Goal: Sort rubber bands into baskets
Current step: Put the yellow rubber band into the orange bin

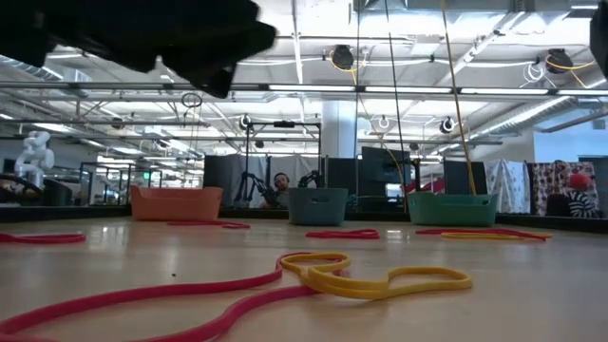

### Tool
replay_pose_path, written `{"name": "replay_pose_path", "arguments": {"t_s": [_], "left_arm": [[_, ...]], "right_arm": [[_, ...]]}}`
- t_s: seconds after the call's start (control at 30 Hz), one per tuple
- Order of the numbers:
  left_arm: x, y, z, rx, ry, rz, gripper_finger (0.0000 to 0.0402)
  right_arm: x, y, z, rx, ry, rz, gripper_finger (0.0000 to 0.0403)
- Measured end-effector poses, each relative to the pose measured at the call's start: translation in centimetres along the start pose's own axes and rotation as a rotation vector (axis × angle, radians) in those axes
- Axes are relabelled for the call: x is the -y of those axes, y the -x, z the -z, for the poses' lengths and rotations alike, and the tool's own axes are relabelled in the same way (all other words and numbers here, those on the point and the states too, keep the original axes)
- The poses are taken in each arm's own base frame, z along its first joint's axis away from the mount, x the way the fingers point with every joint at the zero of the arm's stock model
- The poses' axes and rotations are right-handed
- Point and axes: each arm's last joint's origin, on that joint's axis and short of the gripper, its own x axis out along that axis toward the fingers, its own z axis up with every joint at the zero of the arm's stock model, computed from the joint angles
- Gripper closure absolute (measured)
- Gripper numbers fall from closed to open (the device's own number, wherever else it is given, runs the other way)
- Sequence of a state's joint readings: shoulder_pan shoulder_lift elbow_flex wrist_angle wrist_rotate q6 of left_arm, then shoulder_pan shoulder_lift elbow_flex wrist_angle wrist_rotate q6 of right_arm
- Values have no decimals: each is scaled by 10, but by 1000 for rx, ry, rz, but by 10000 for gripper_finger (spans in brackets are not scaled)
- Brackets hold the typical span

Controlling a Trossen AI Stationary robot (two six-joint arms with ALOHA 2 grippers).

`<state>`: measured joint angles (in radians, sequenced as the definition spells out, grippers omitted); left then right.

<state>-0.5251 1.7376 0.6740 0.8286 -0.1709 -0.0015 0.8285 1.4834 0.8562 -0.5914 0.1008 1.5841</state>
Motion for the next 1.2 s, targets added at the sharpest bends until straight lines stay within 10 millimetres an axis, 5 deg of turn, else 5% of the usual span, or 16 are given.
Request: {"name": "replay_pose_path", "arguments": {"t_s": [0.23,0.73,0.87,1.03,1.2], "left_arm": [[2,-17,-2,-3,-88,-2,292],[2,-17,3,-52,-55,34,292],[1,-17,3,-52,-43,34,292],[-17,-20,1,-30,-22,-16,292],[-38,-30,8,-44,78,-19,292]], "right_arm": [[5,-17,1,24,6,102,246],[16,-38,4,-42,91,270,248],[15,-45,6,-101,117,270,286],[13,-47,5,-61,227,247,387],[12,-46,3,25,287,256,400]]}}
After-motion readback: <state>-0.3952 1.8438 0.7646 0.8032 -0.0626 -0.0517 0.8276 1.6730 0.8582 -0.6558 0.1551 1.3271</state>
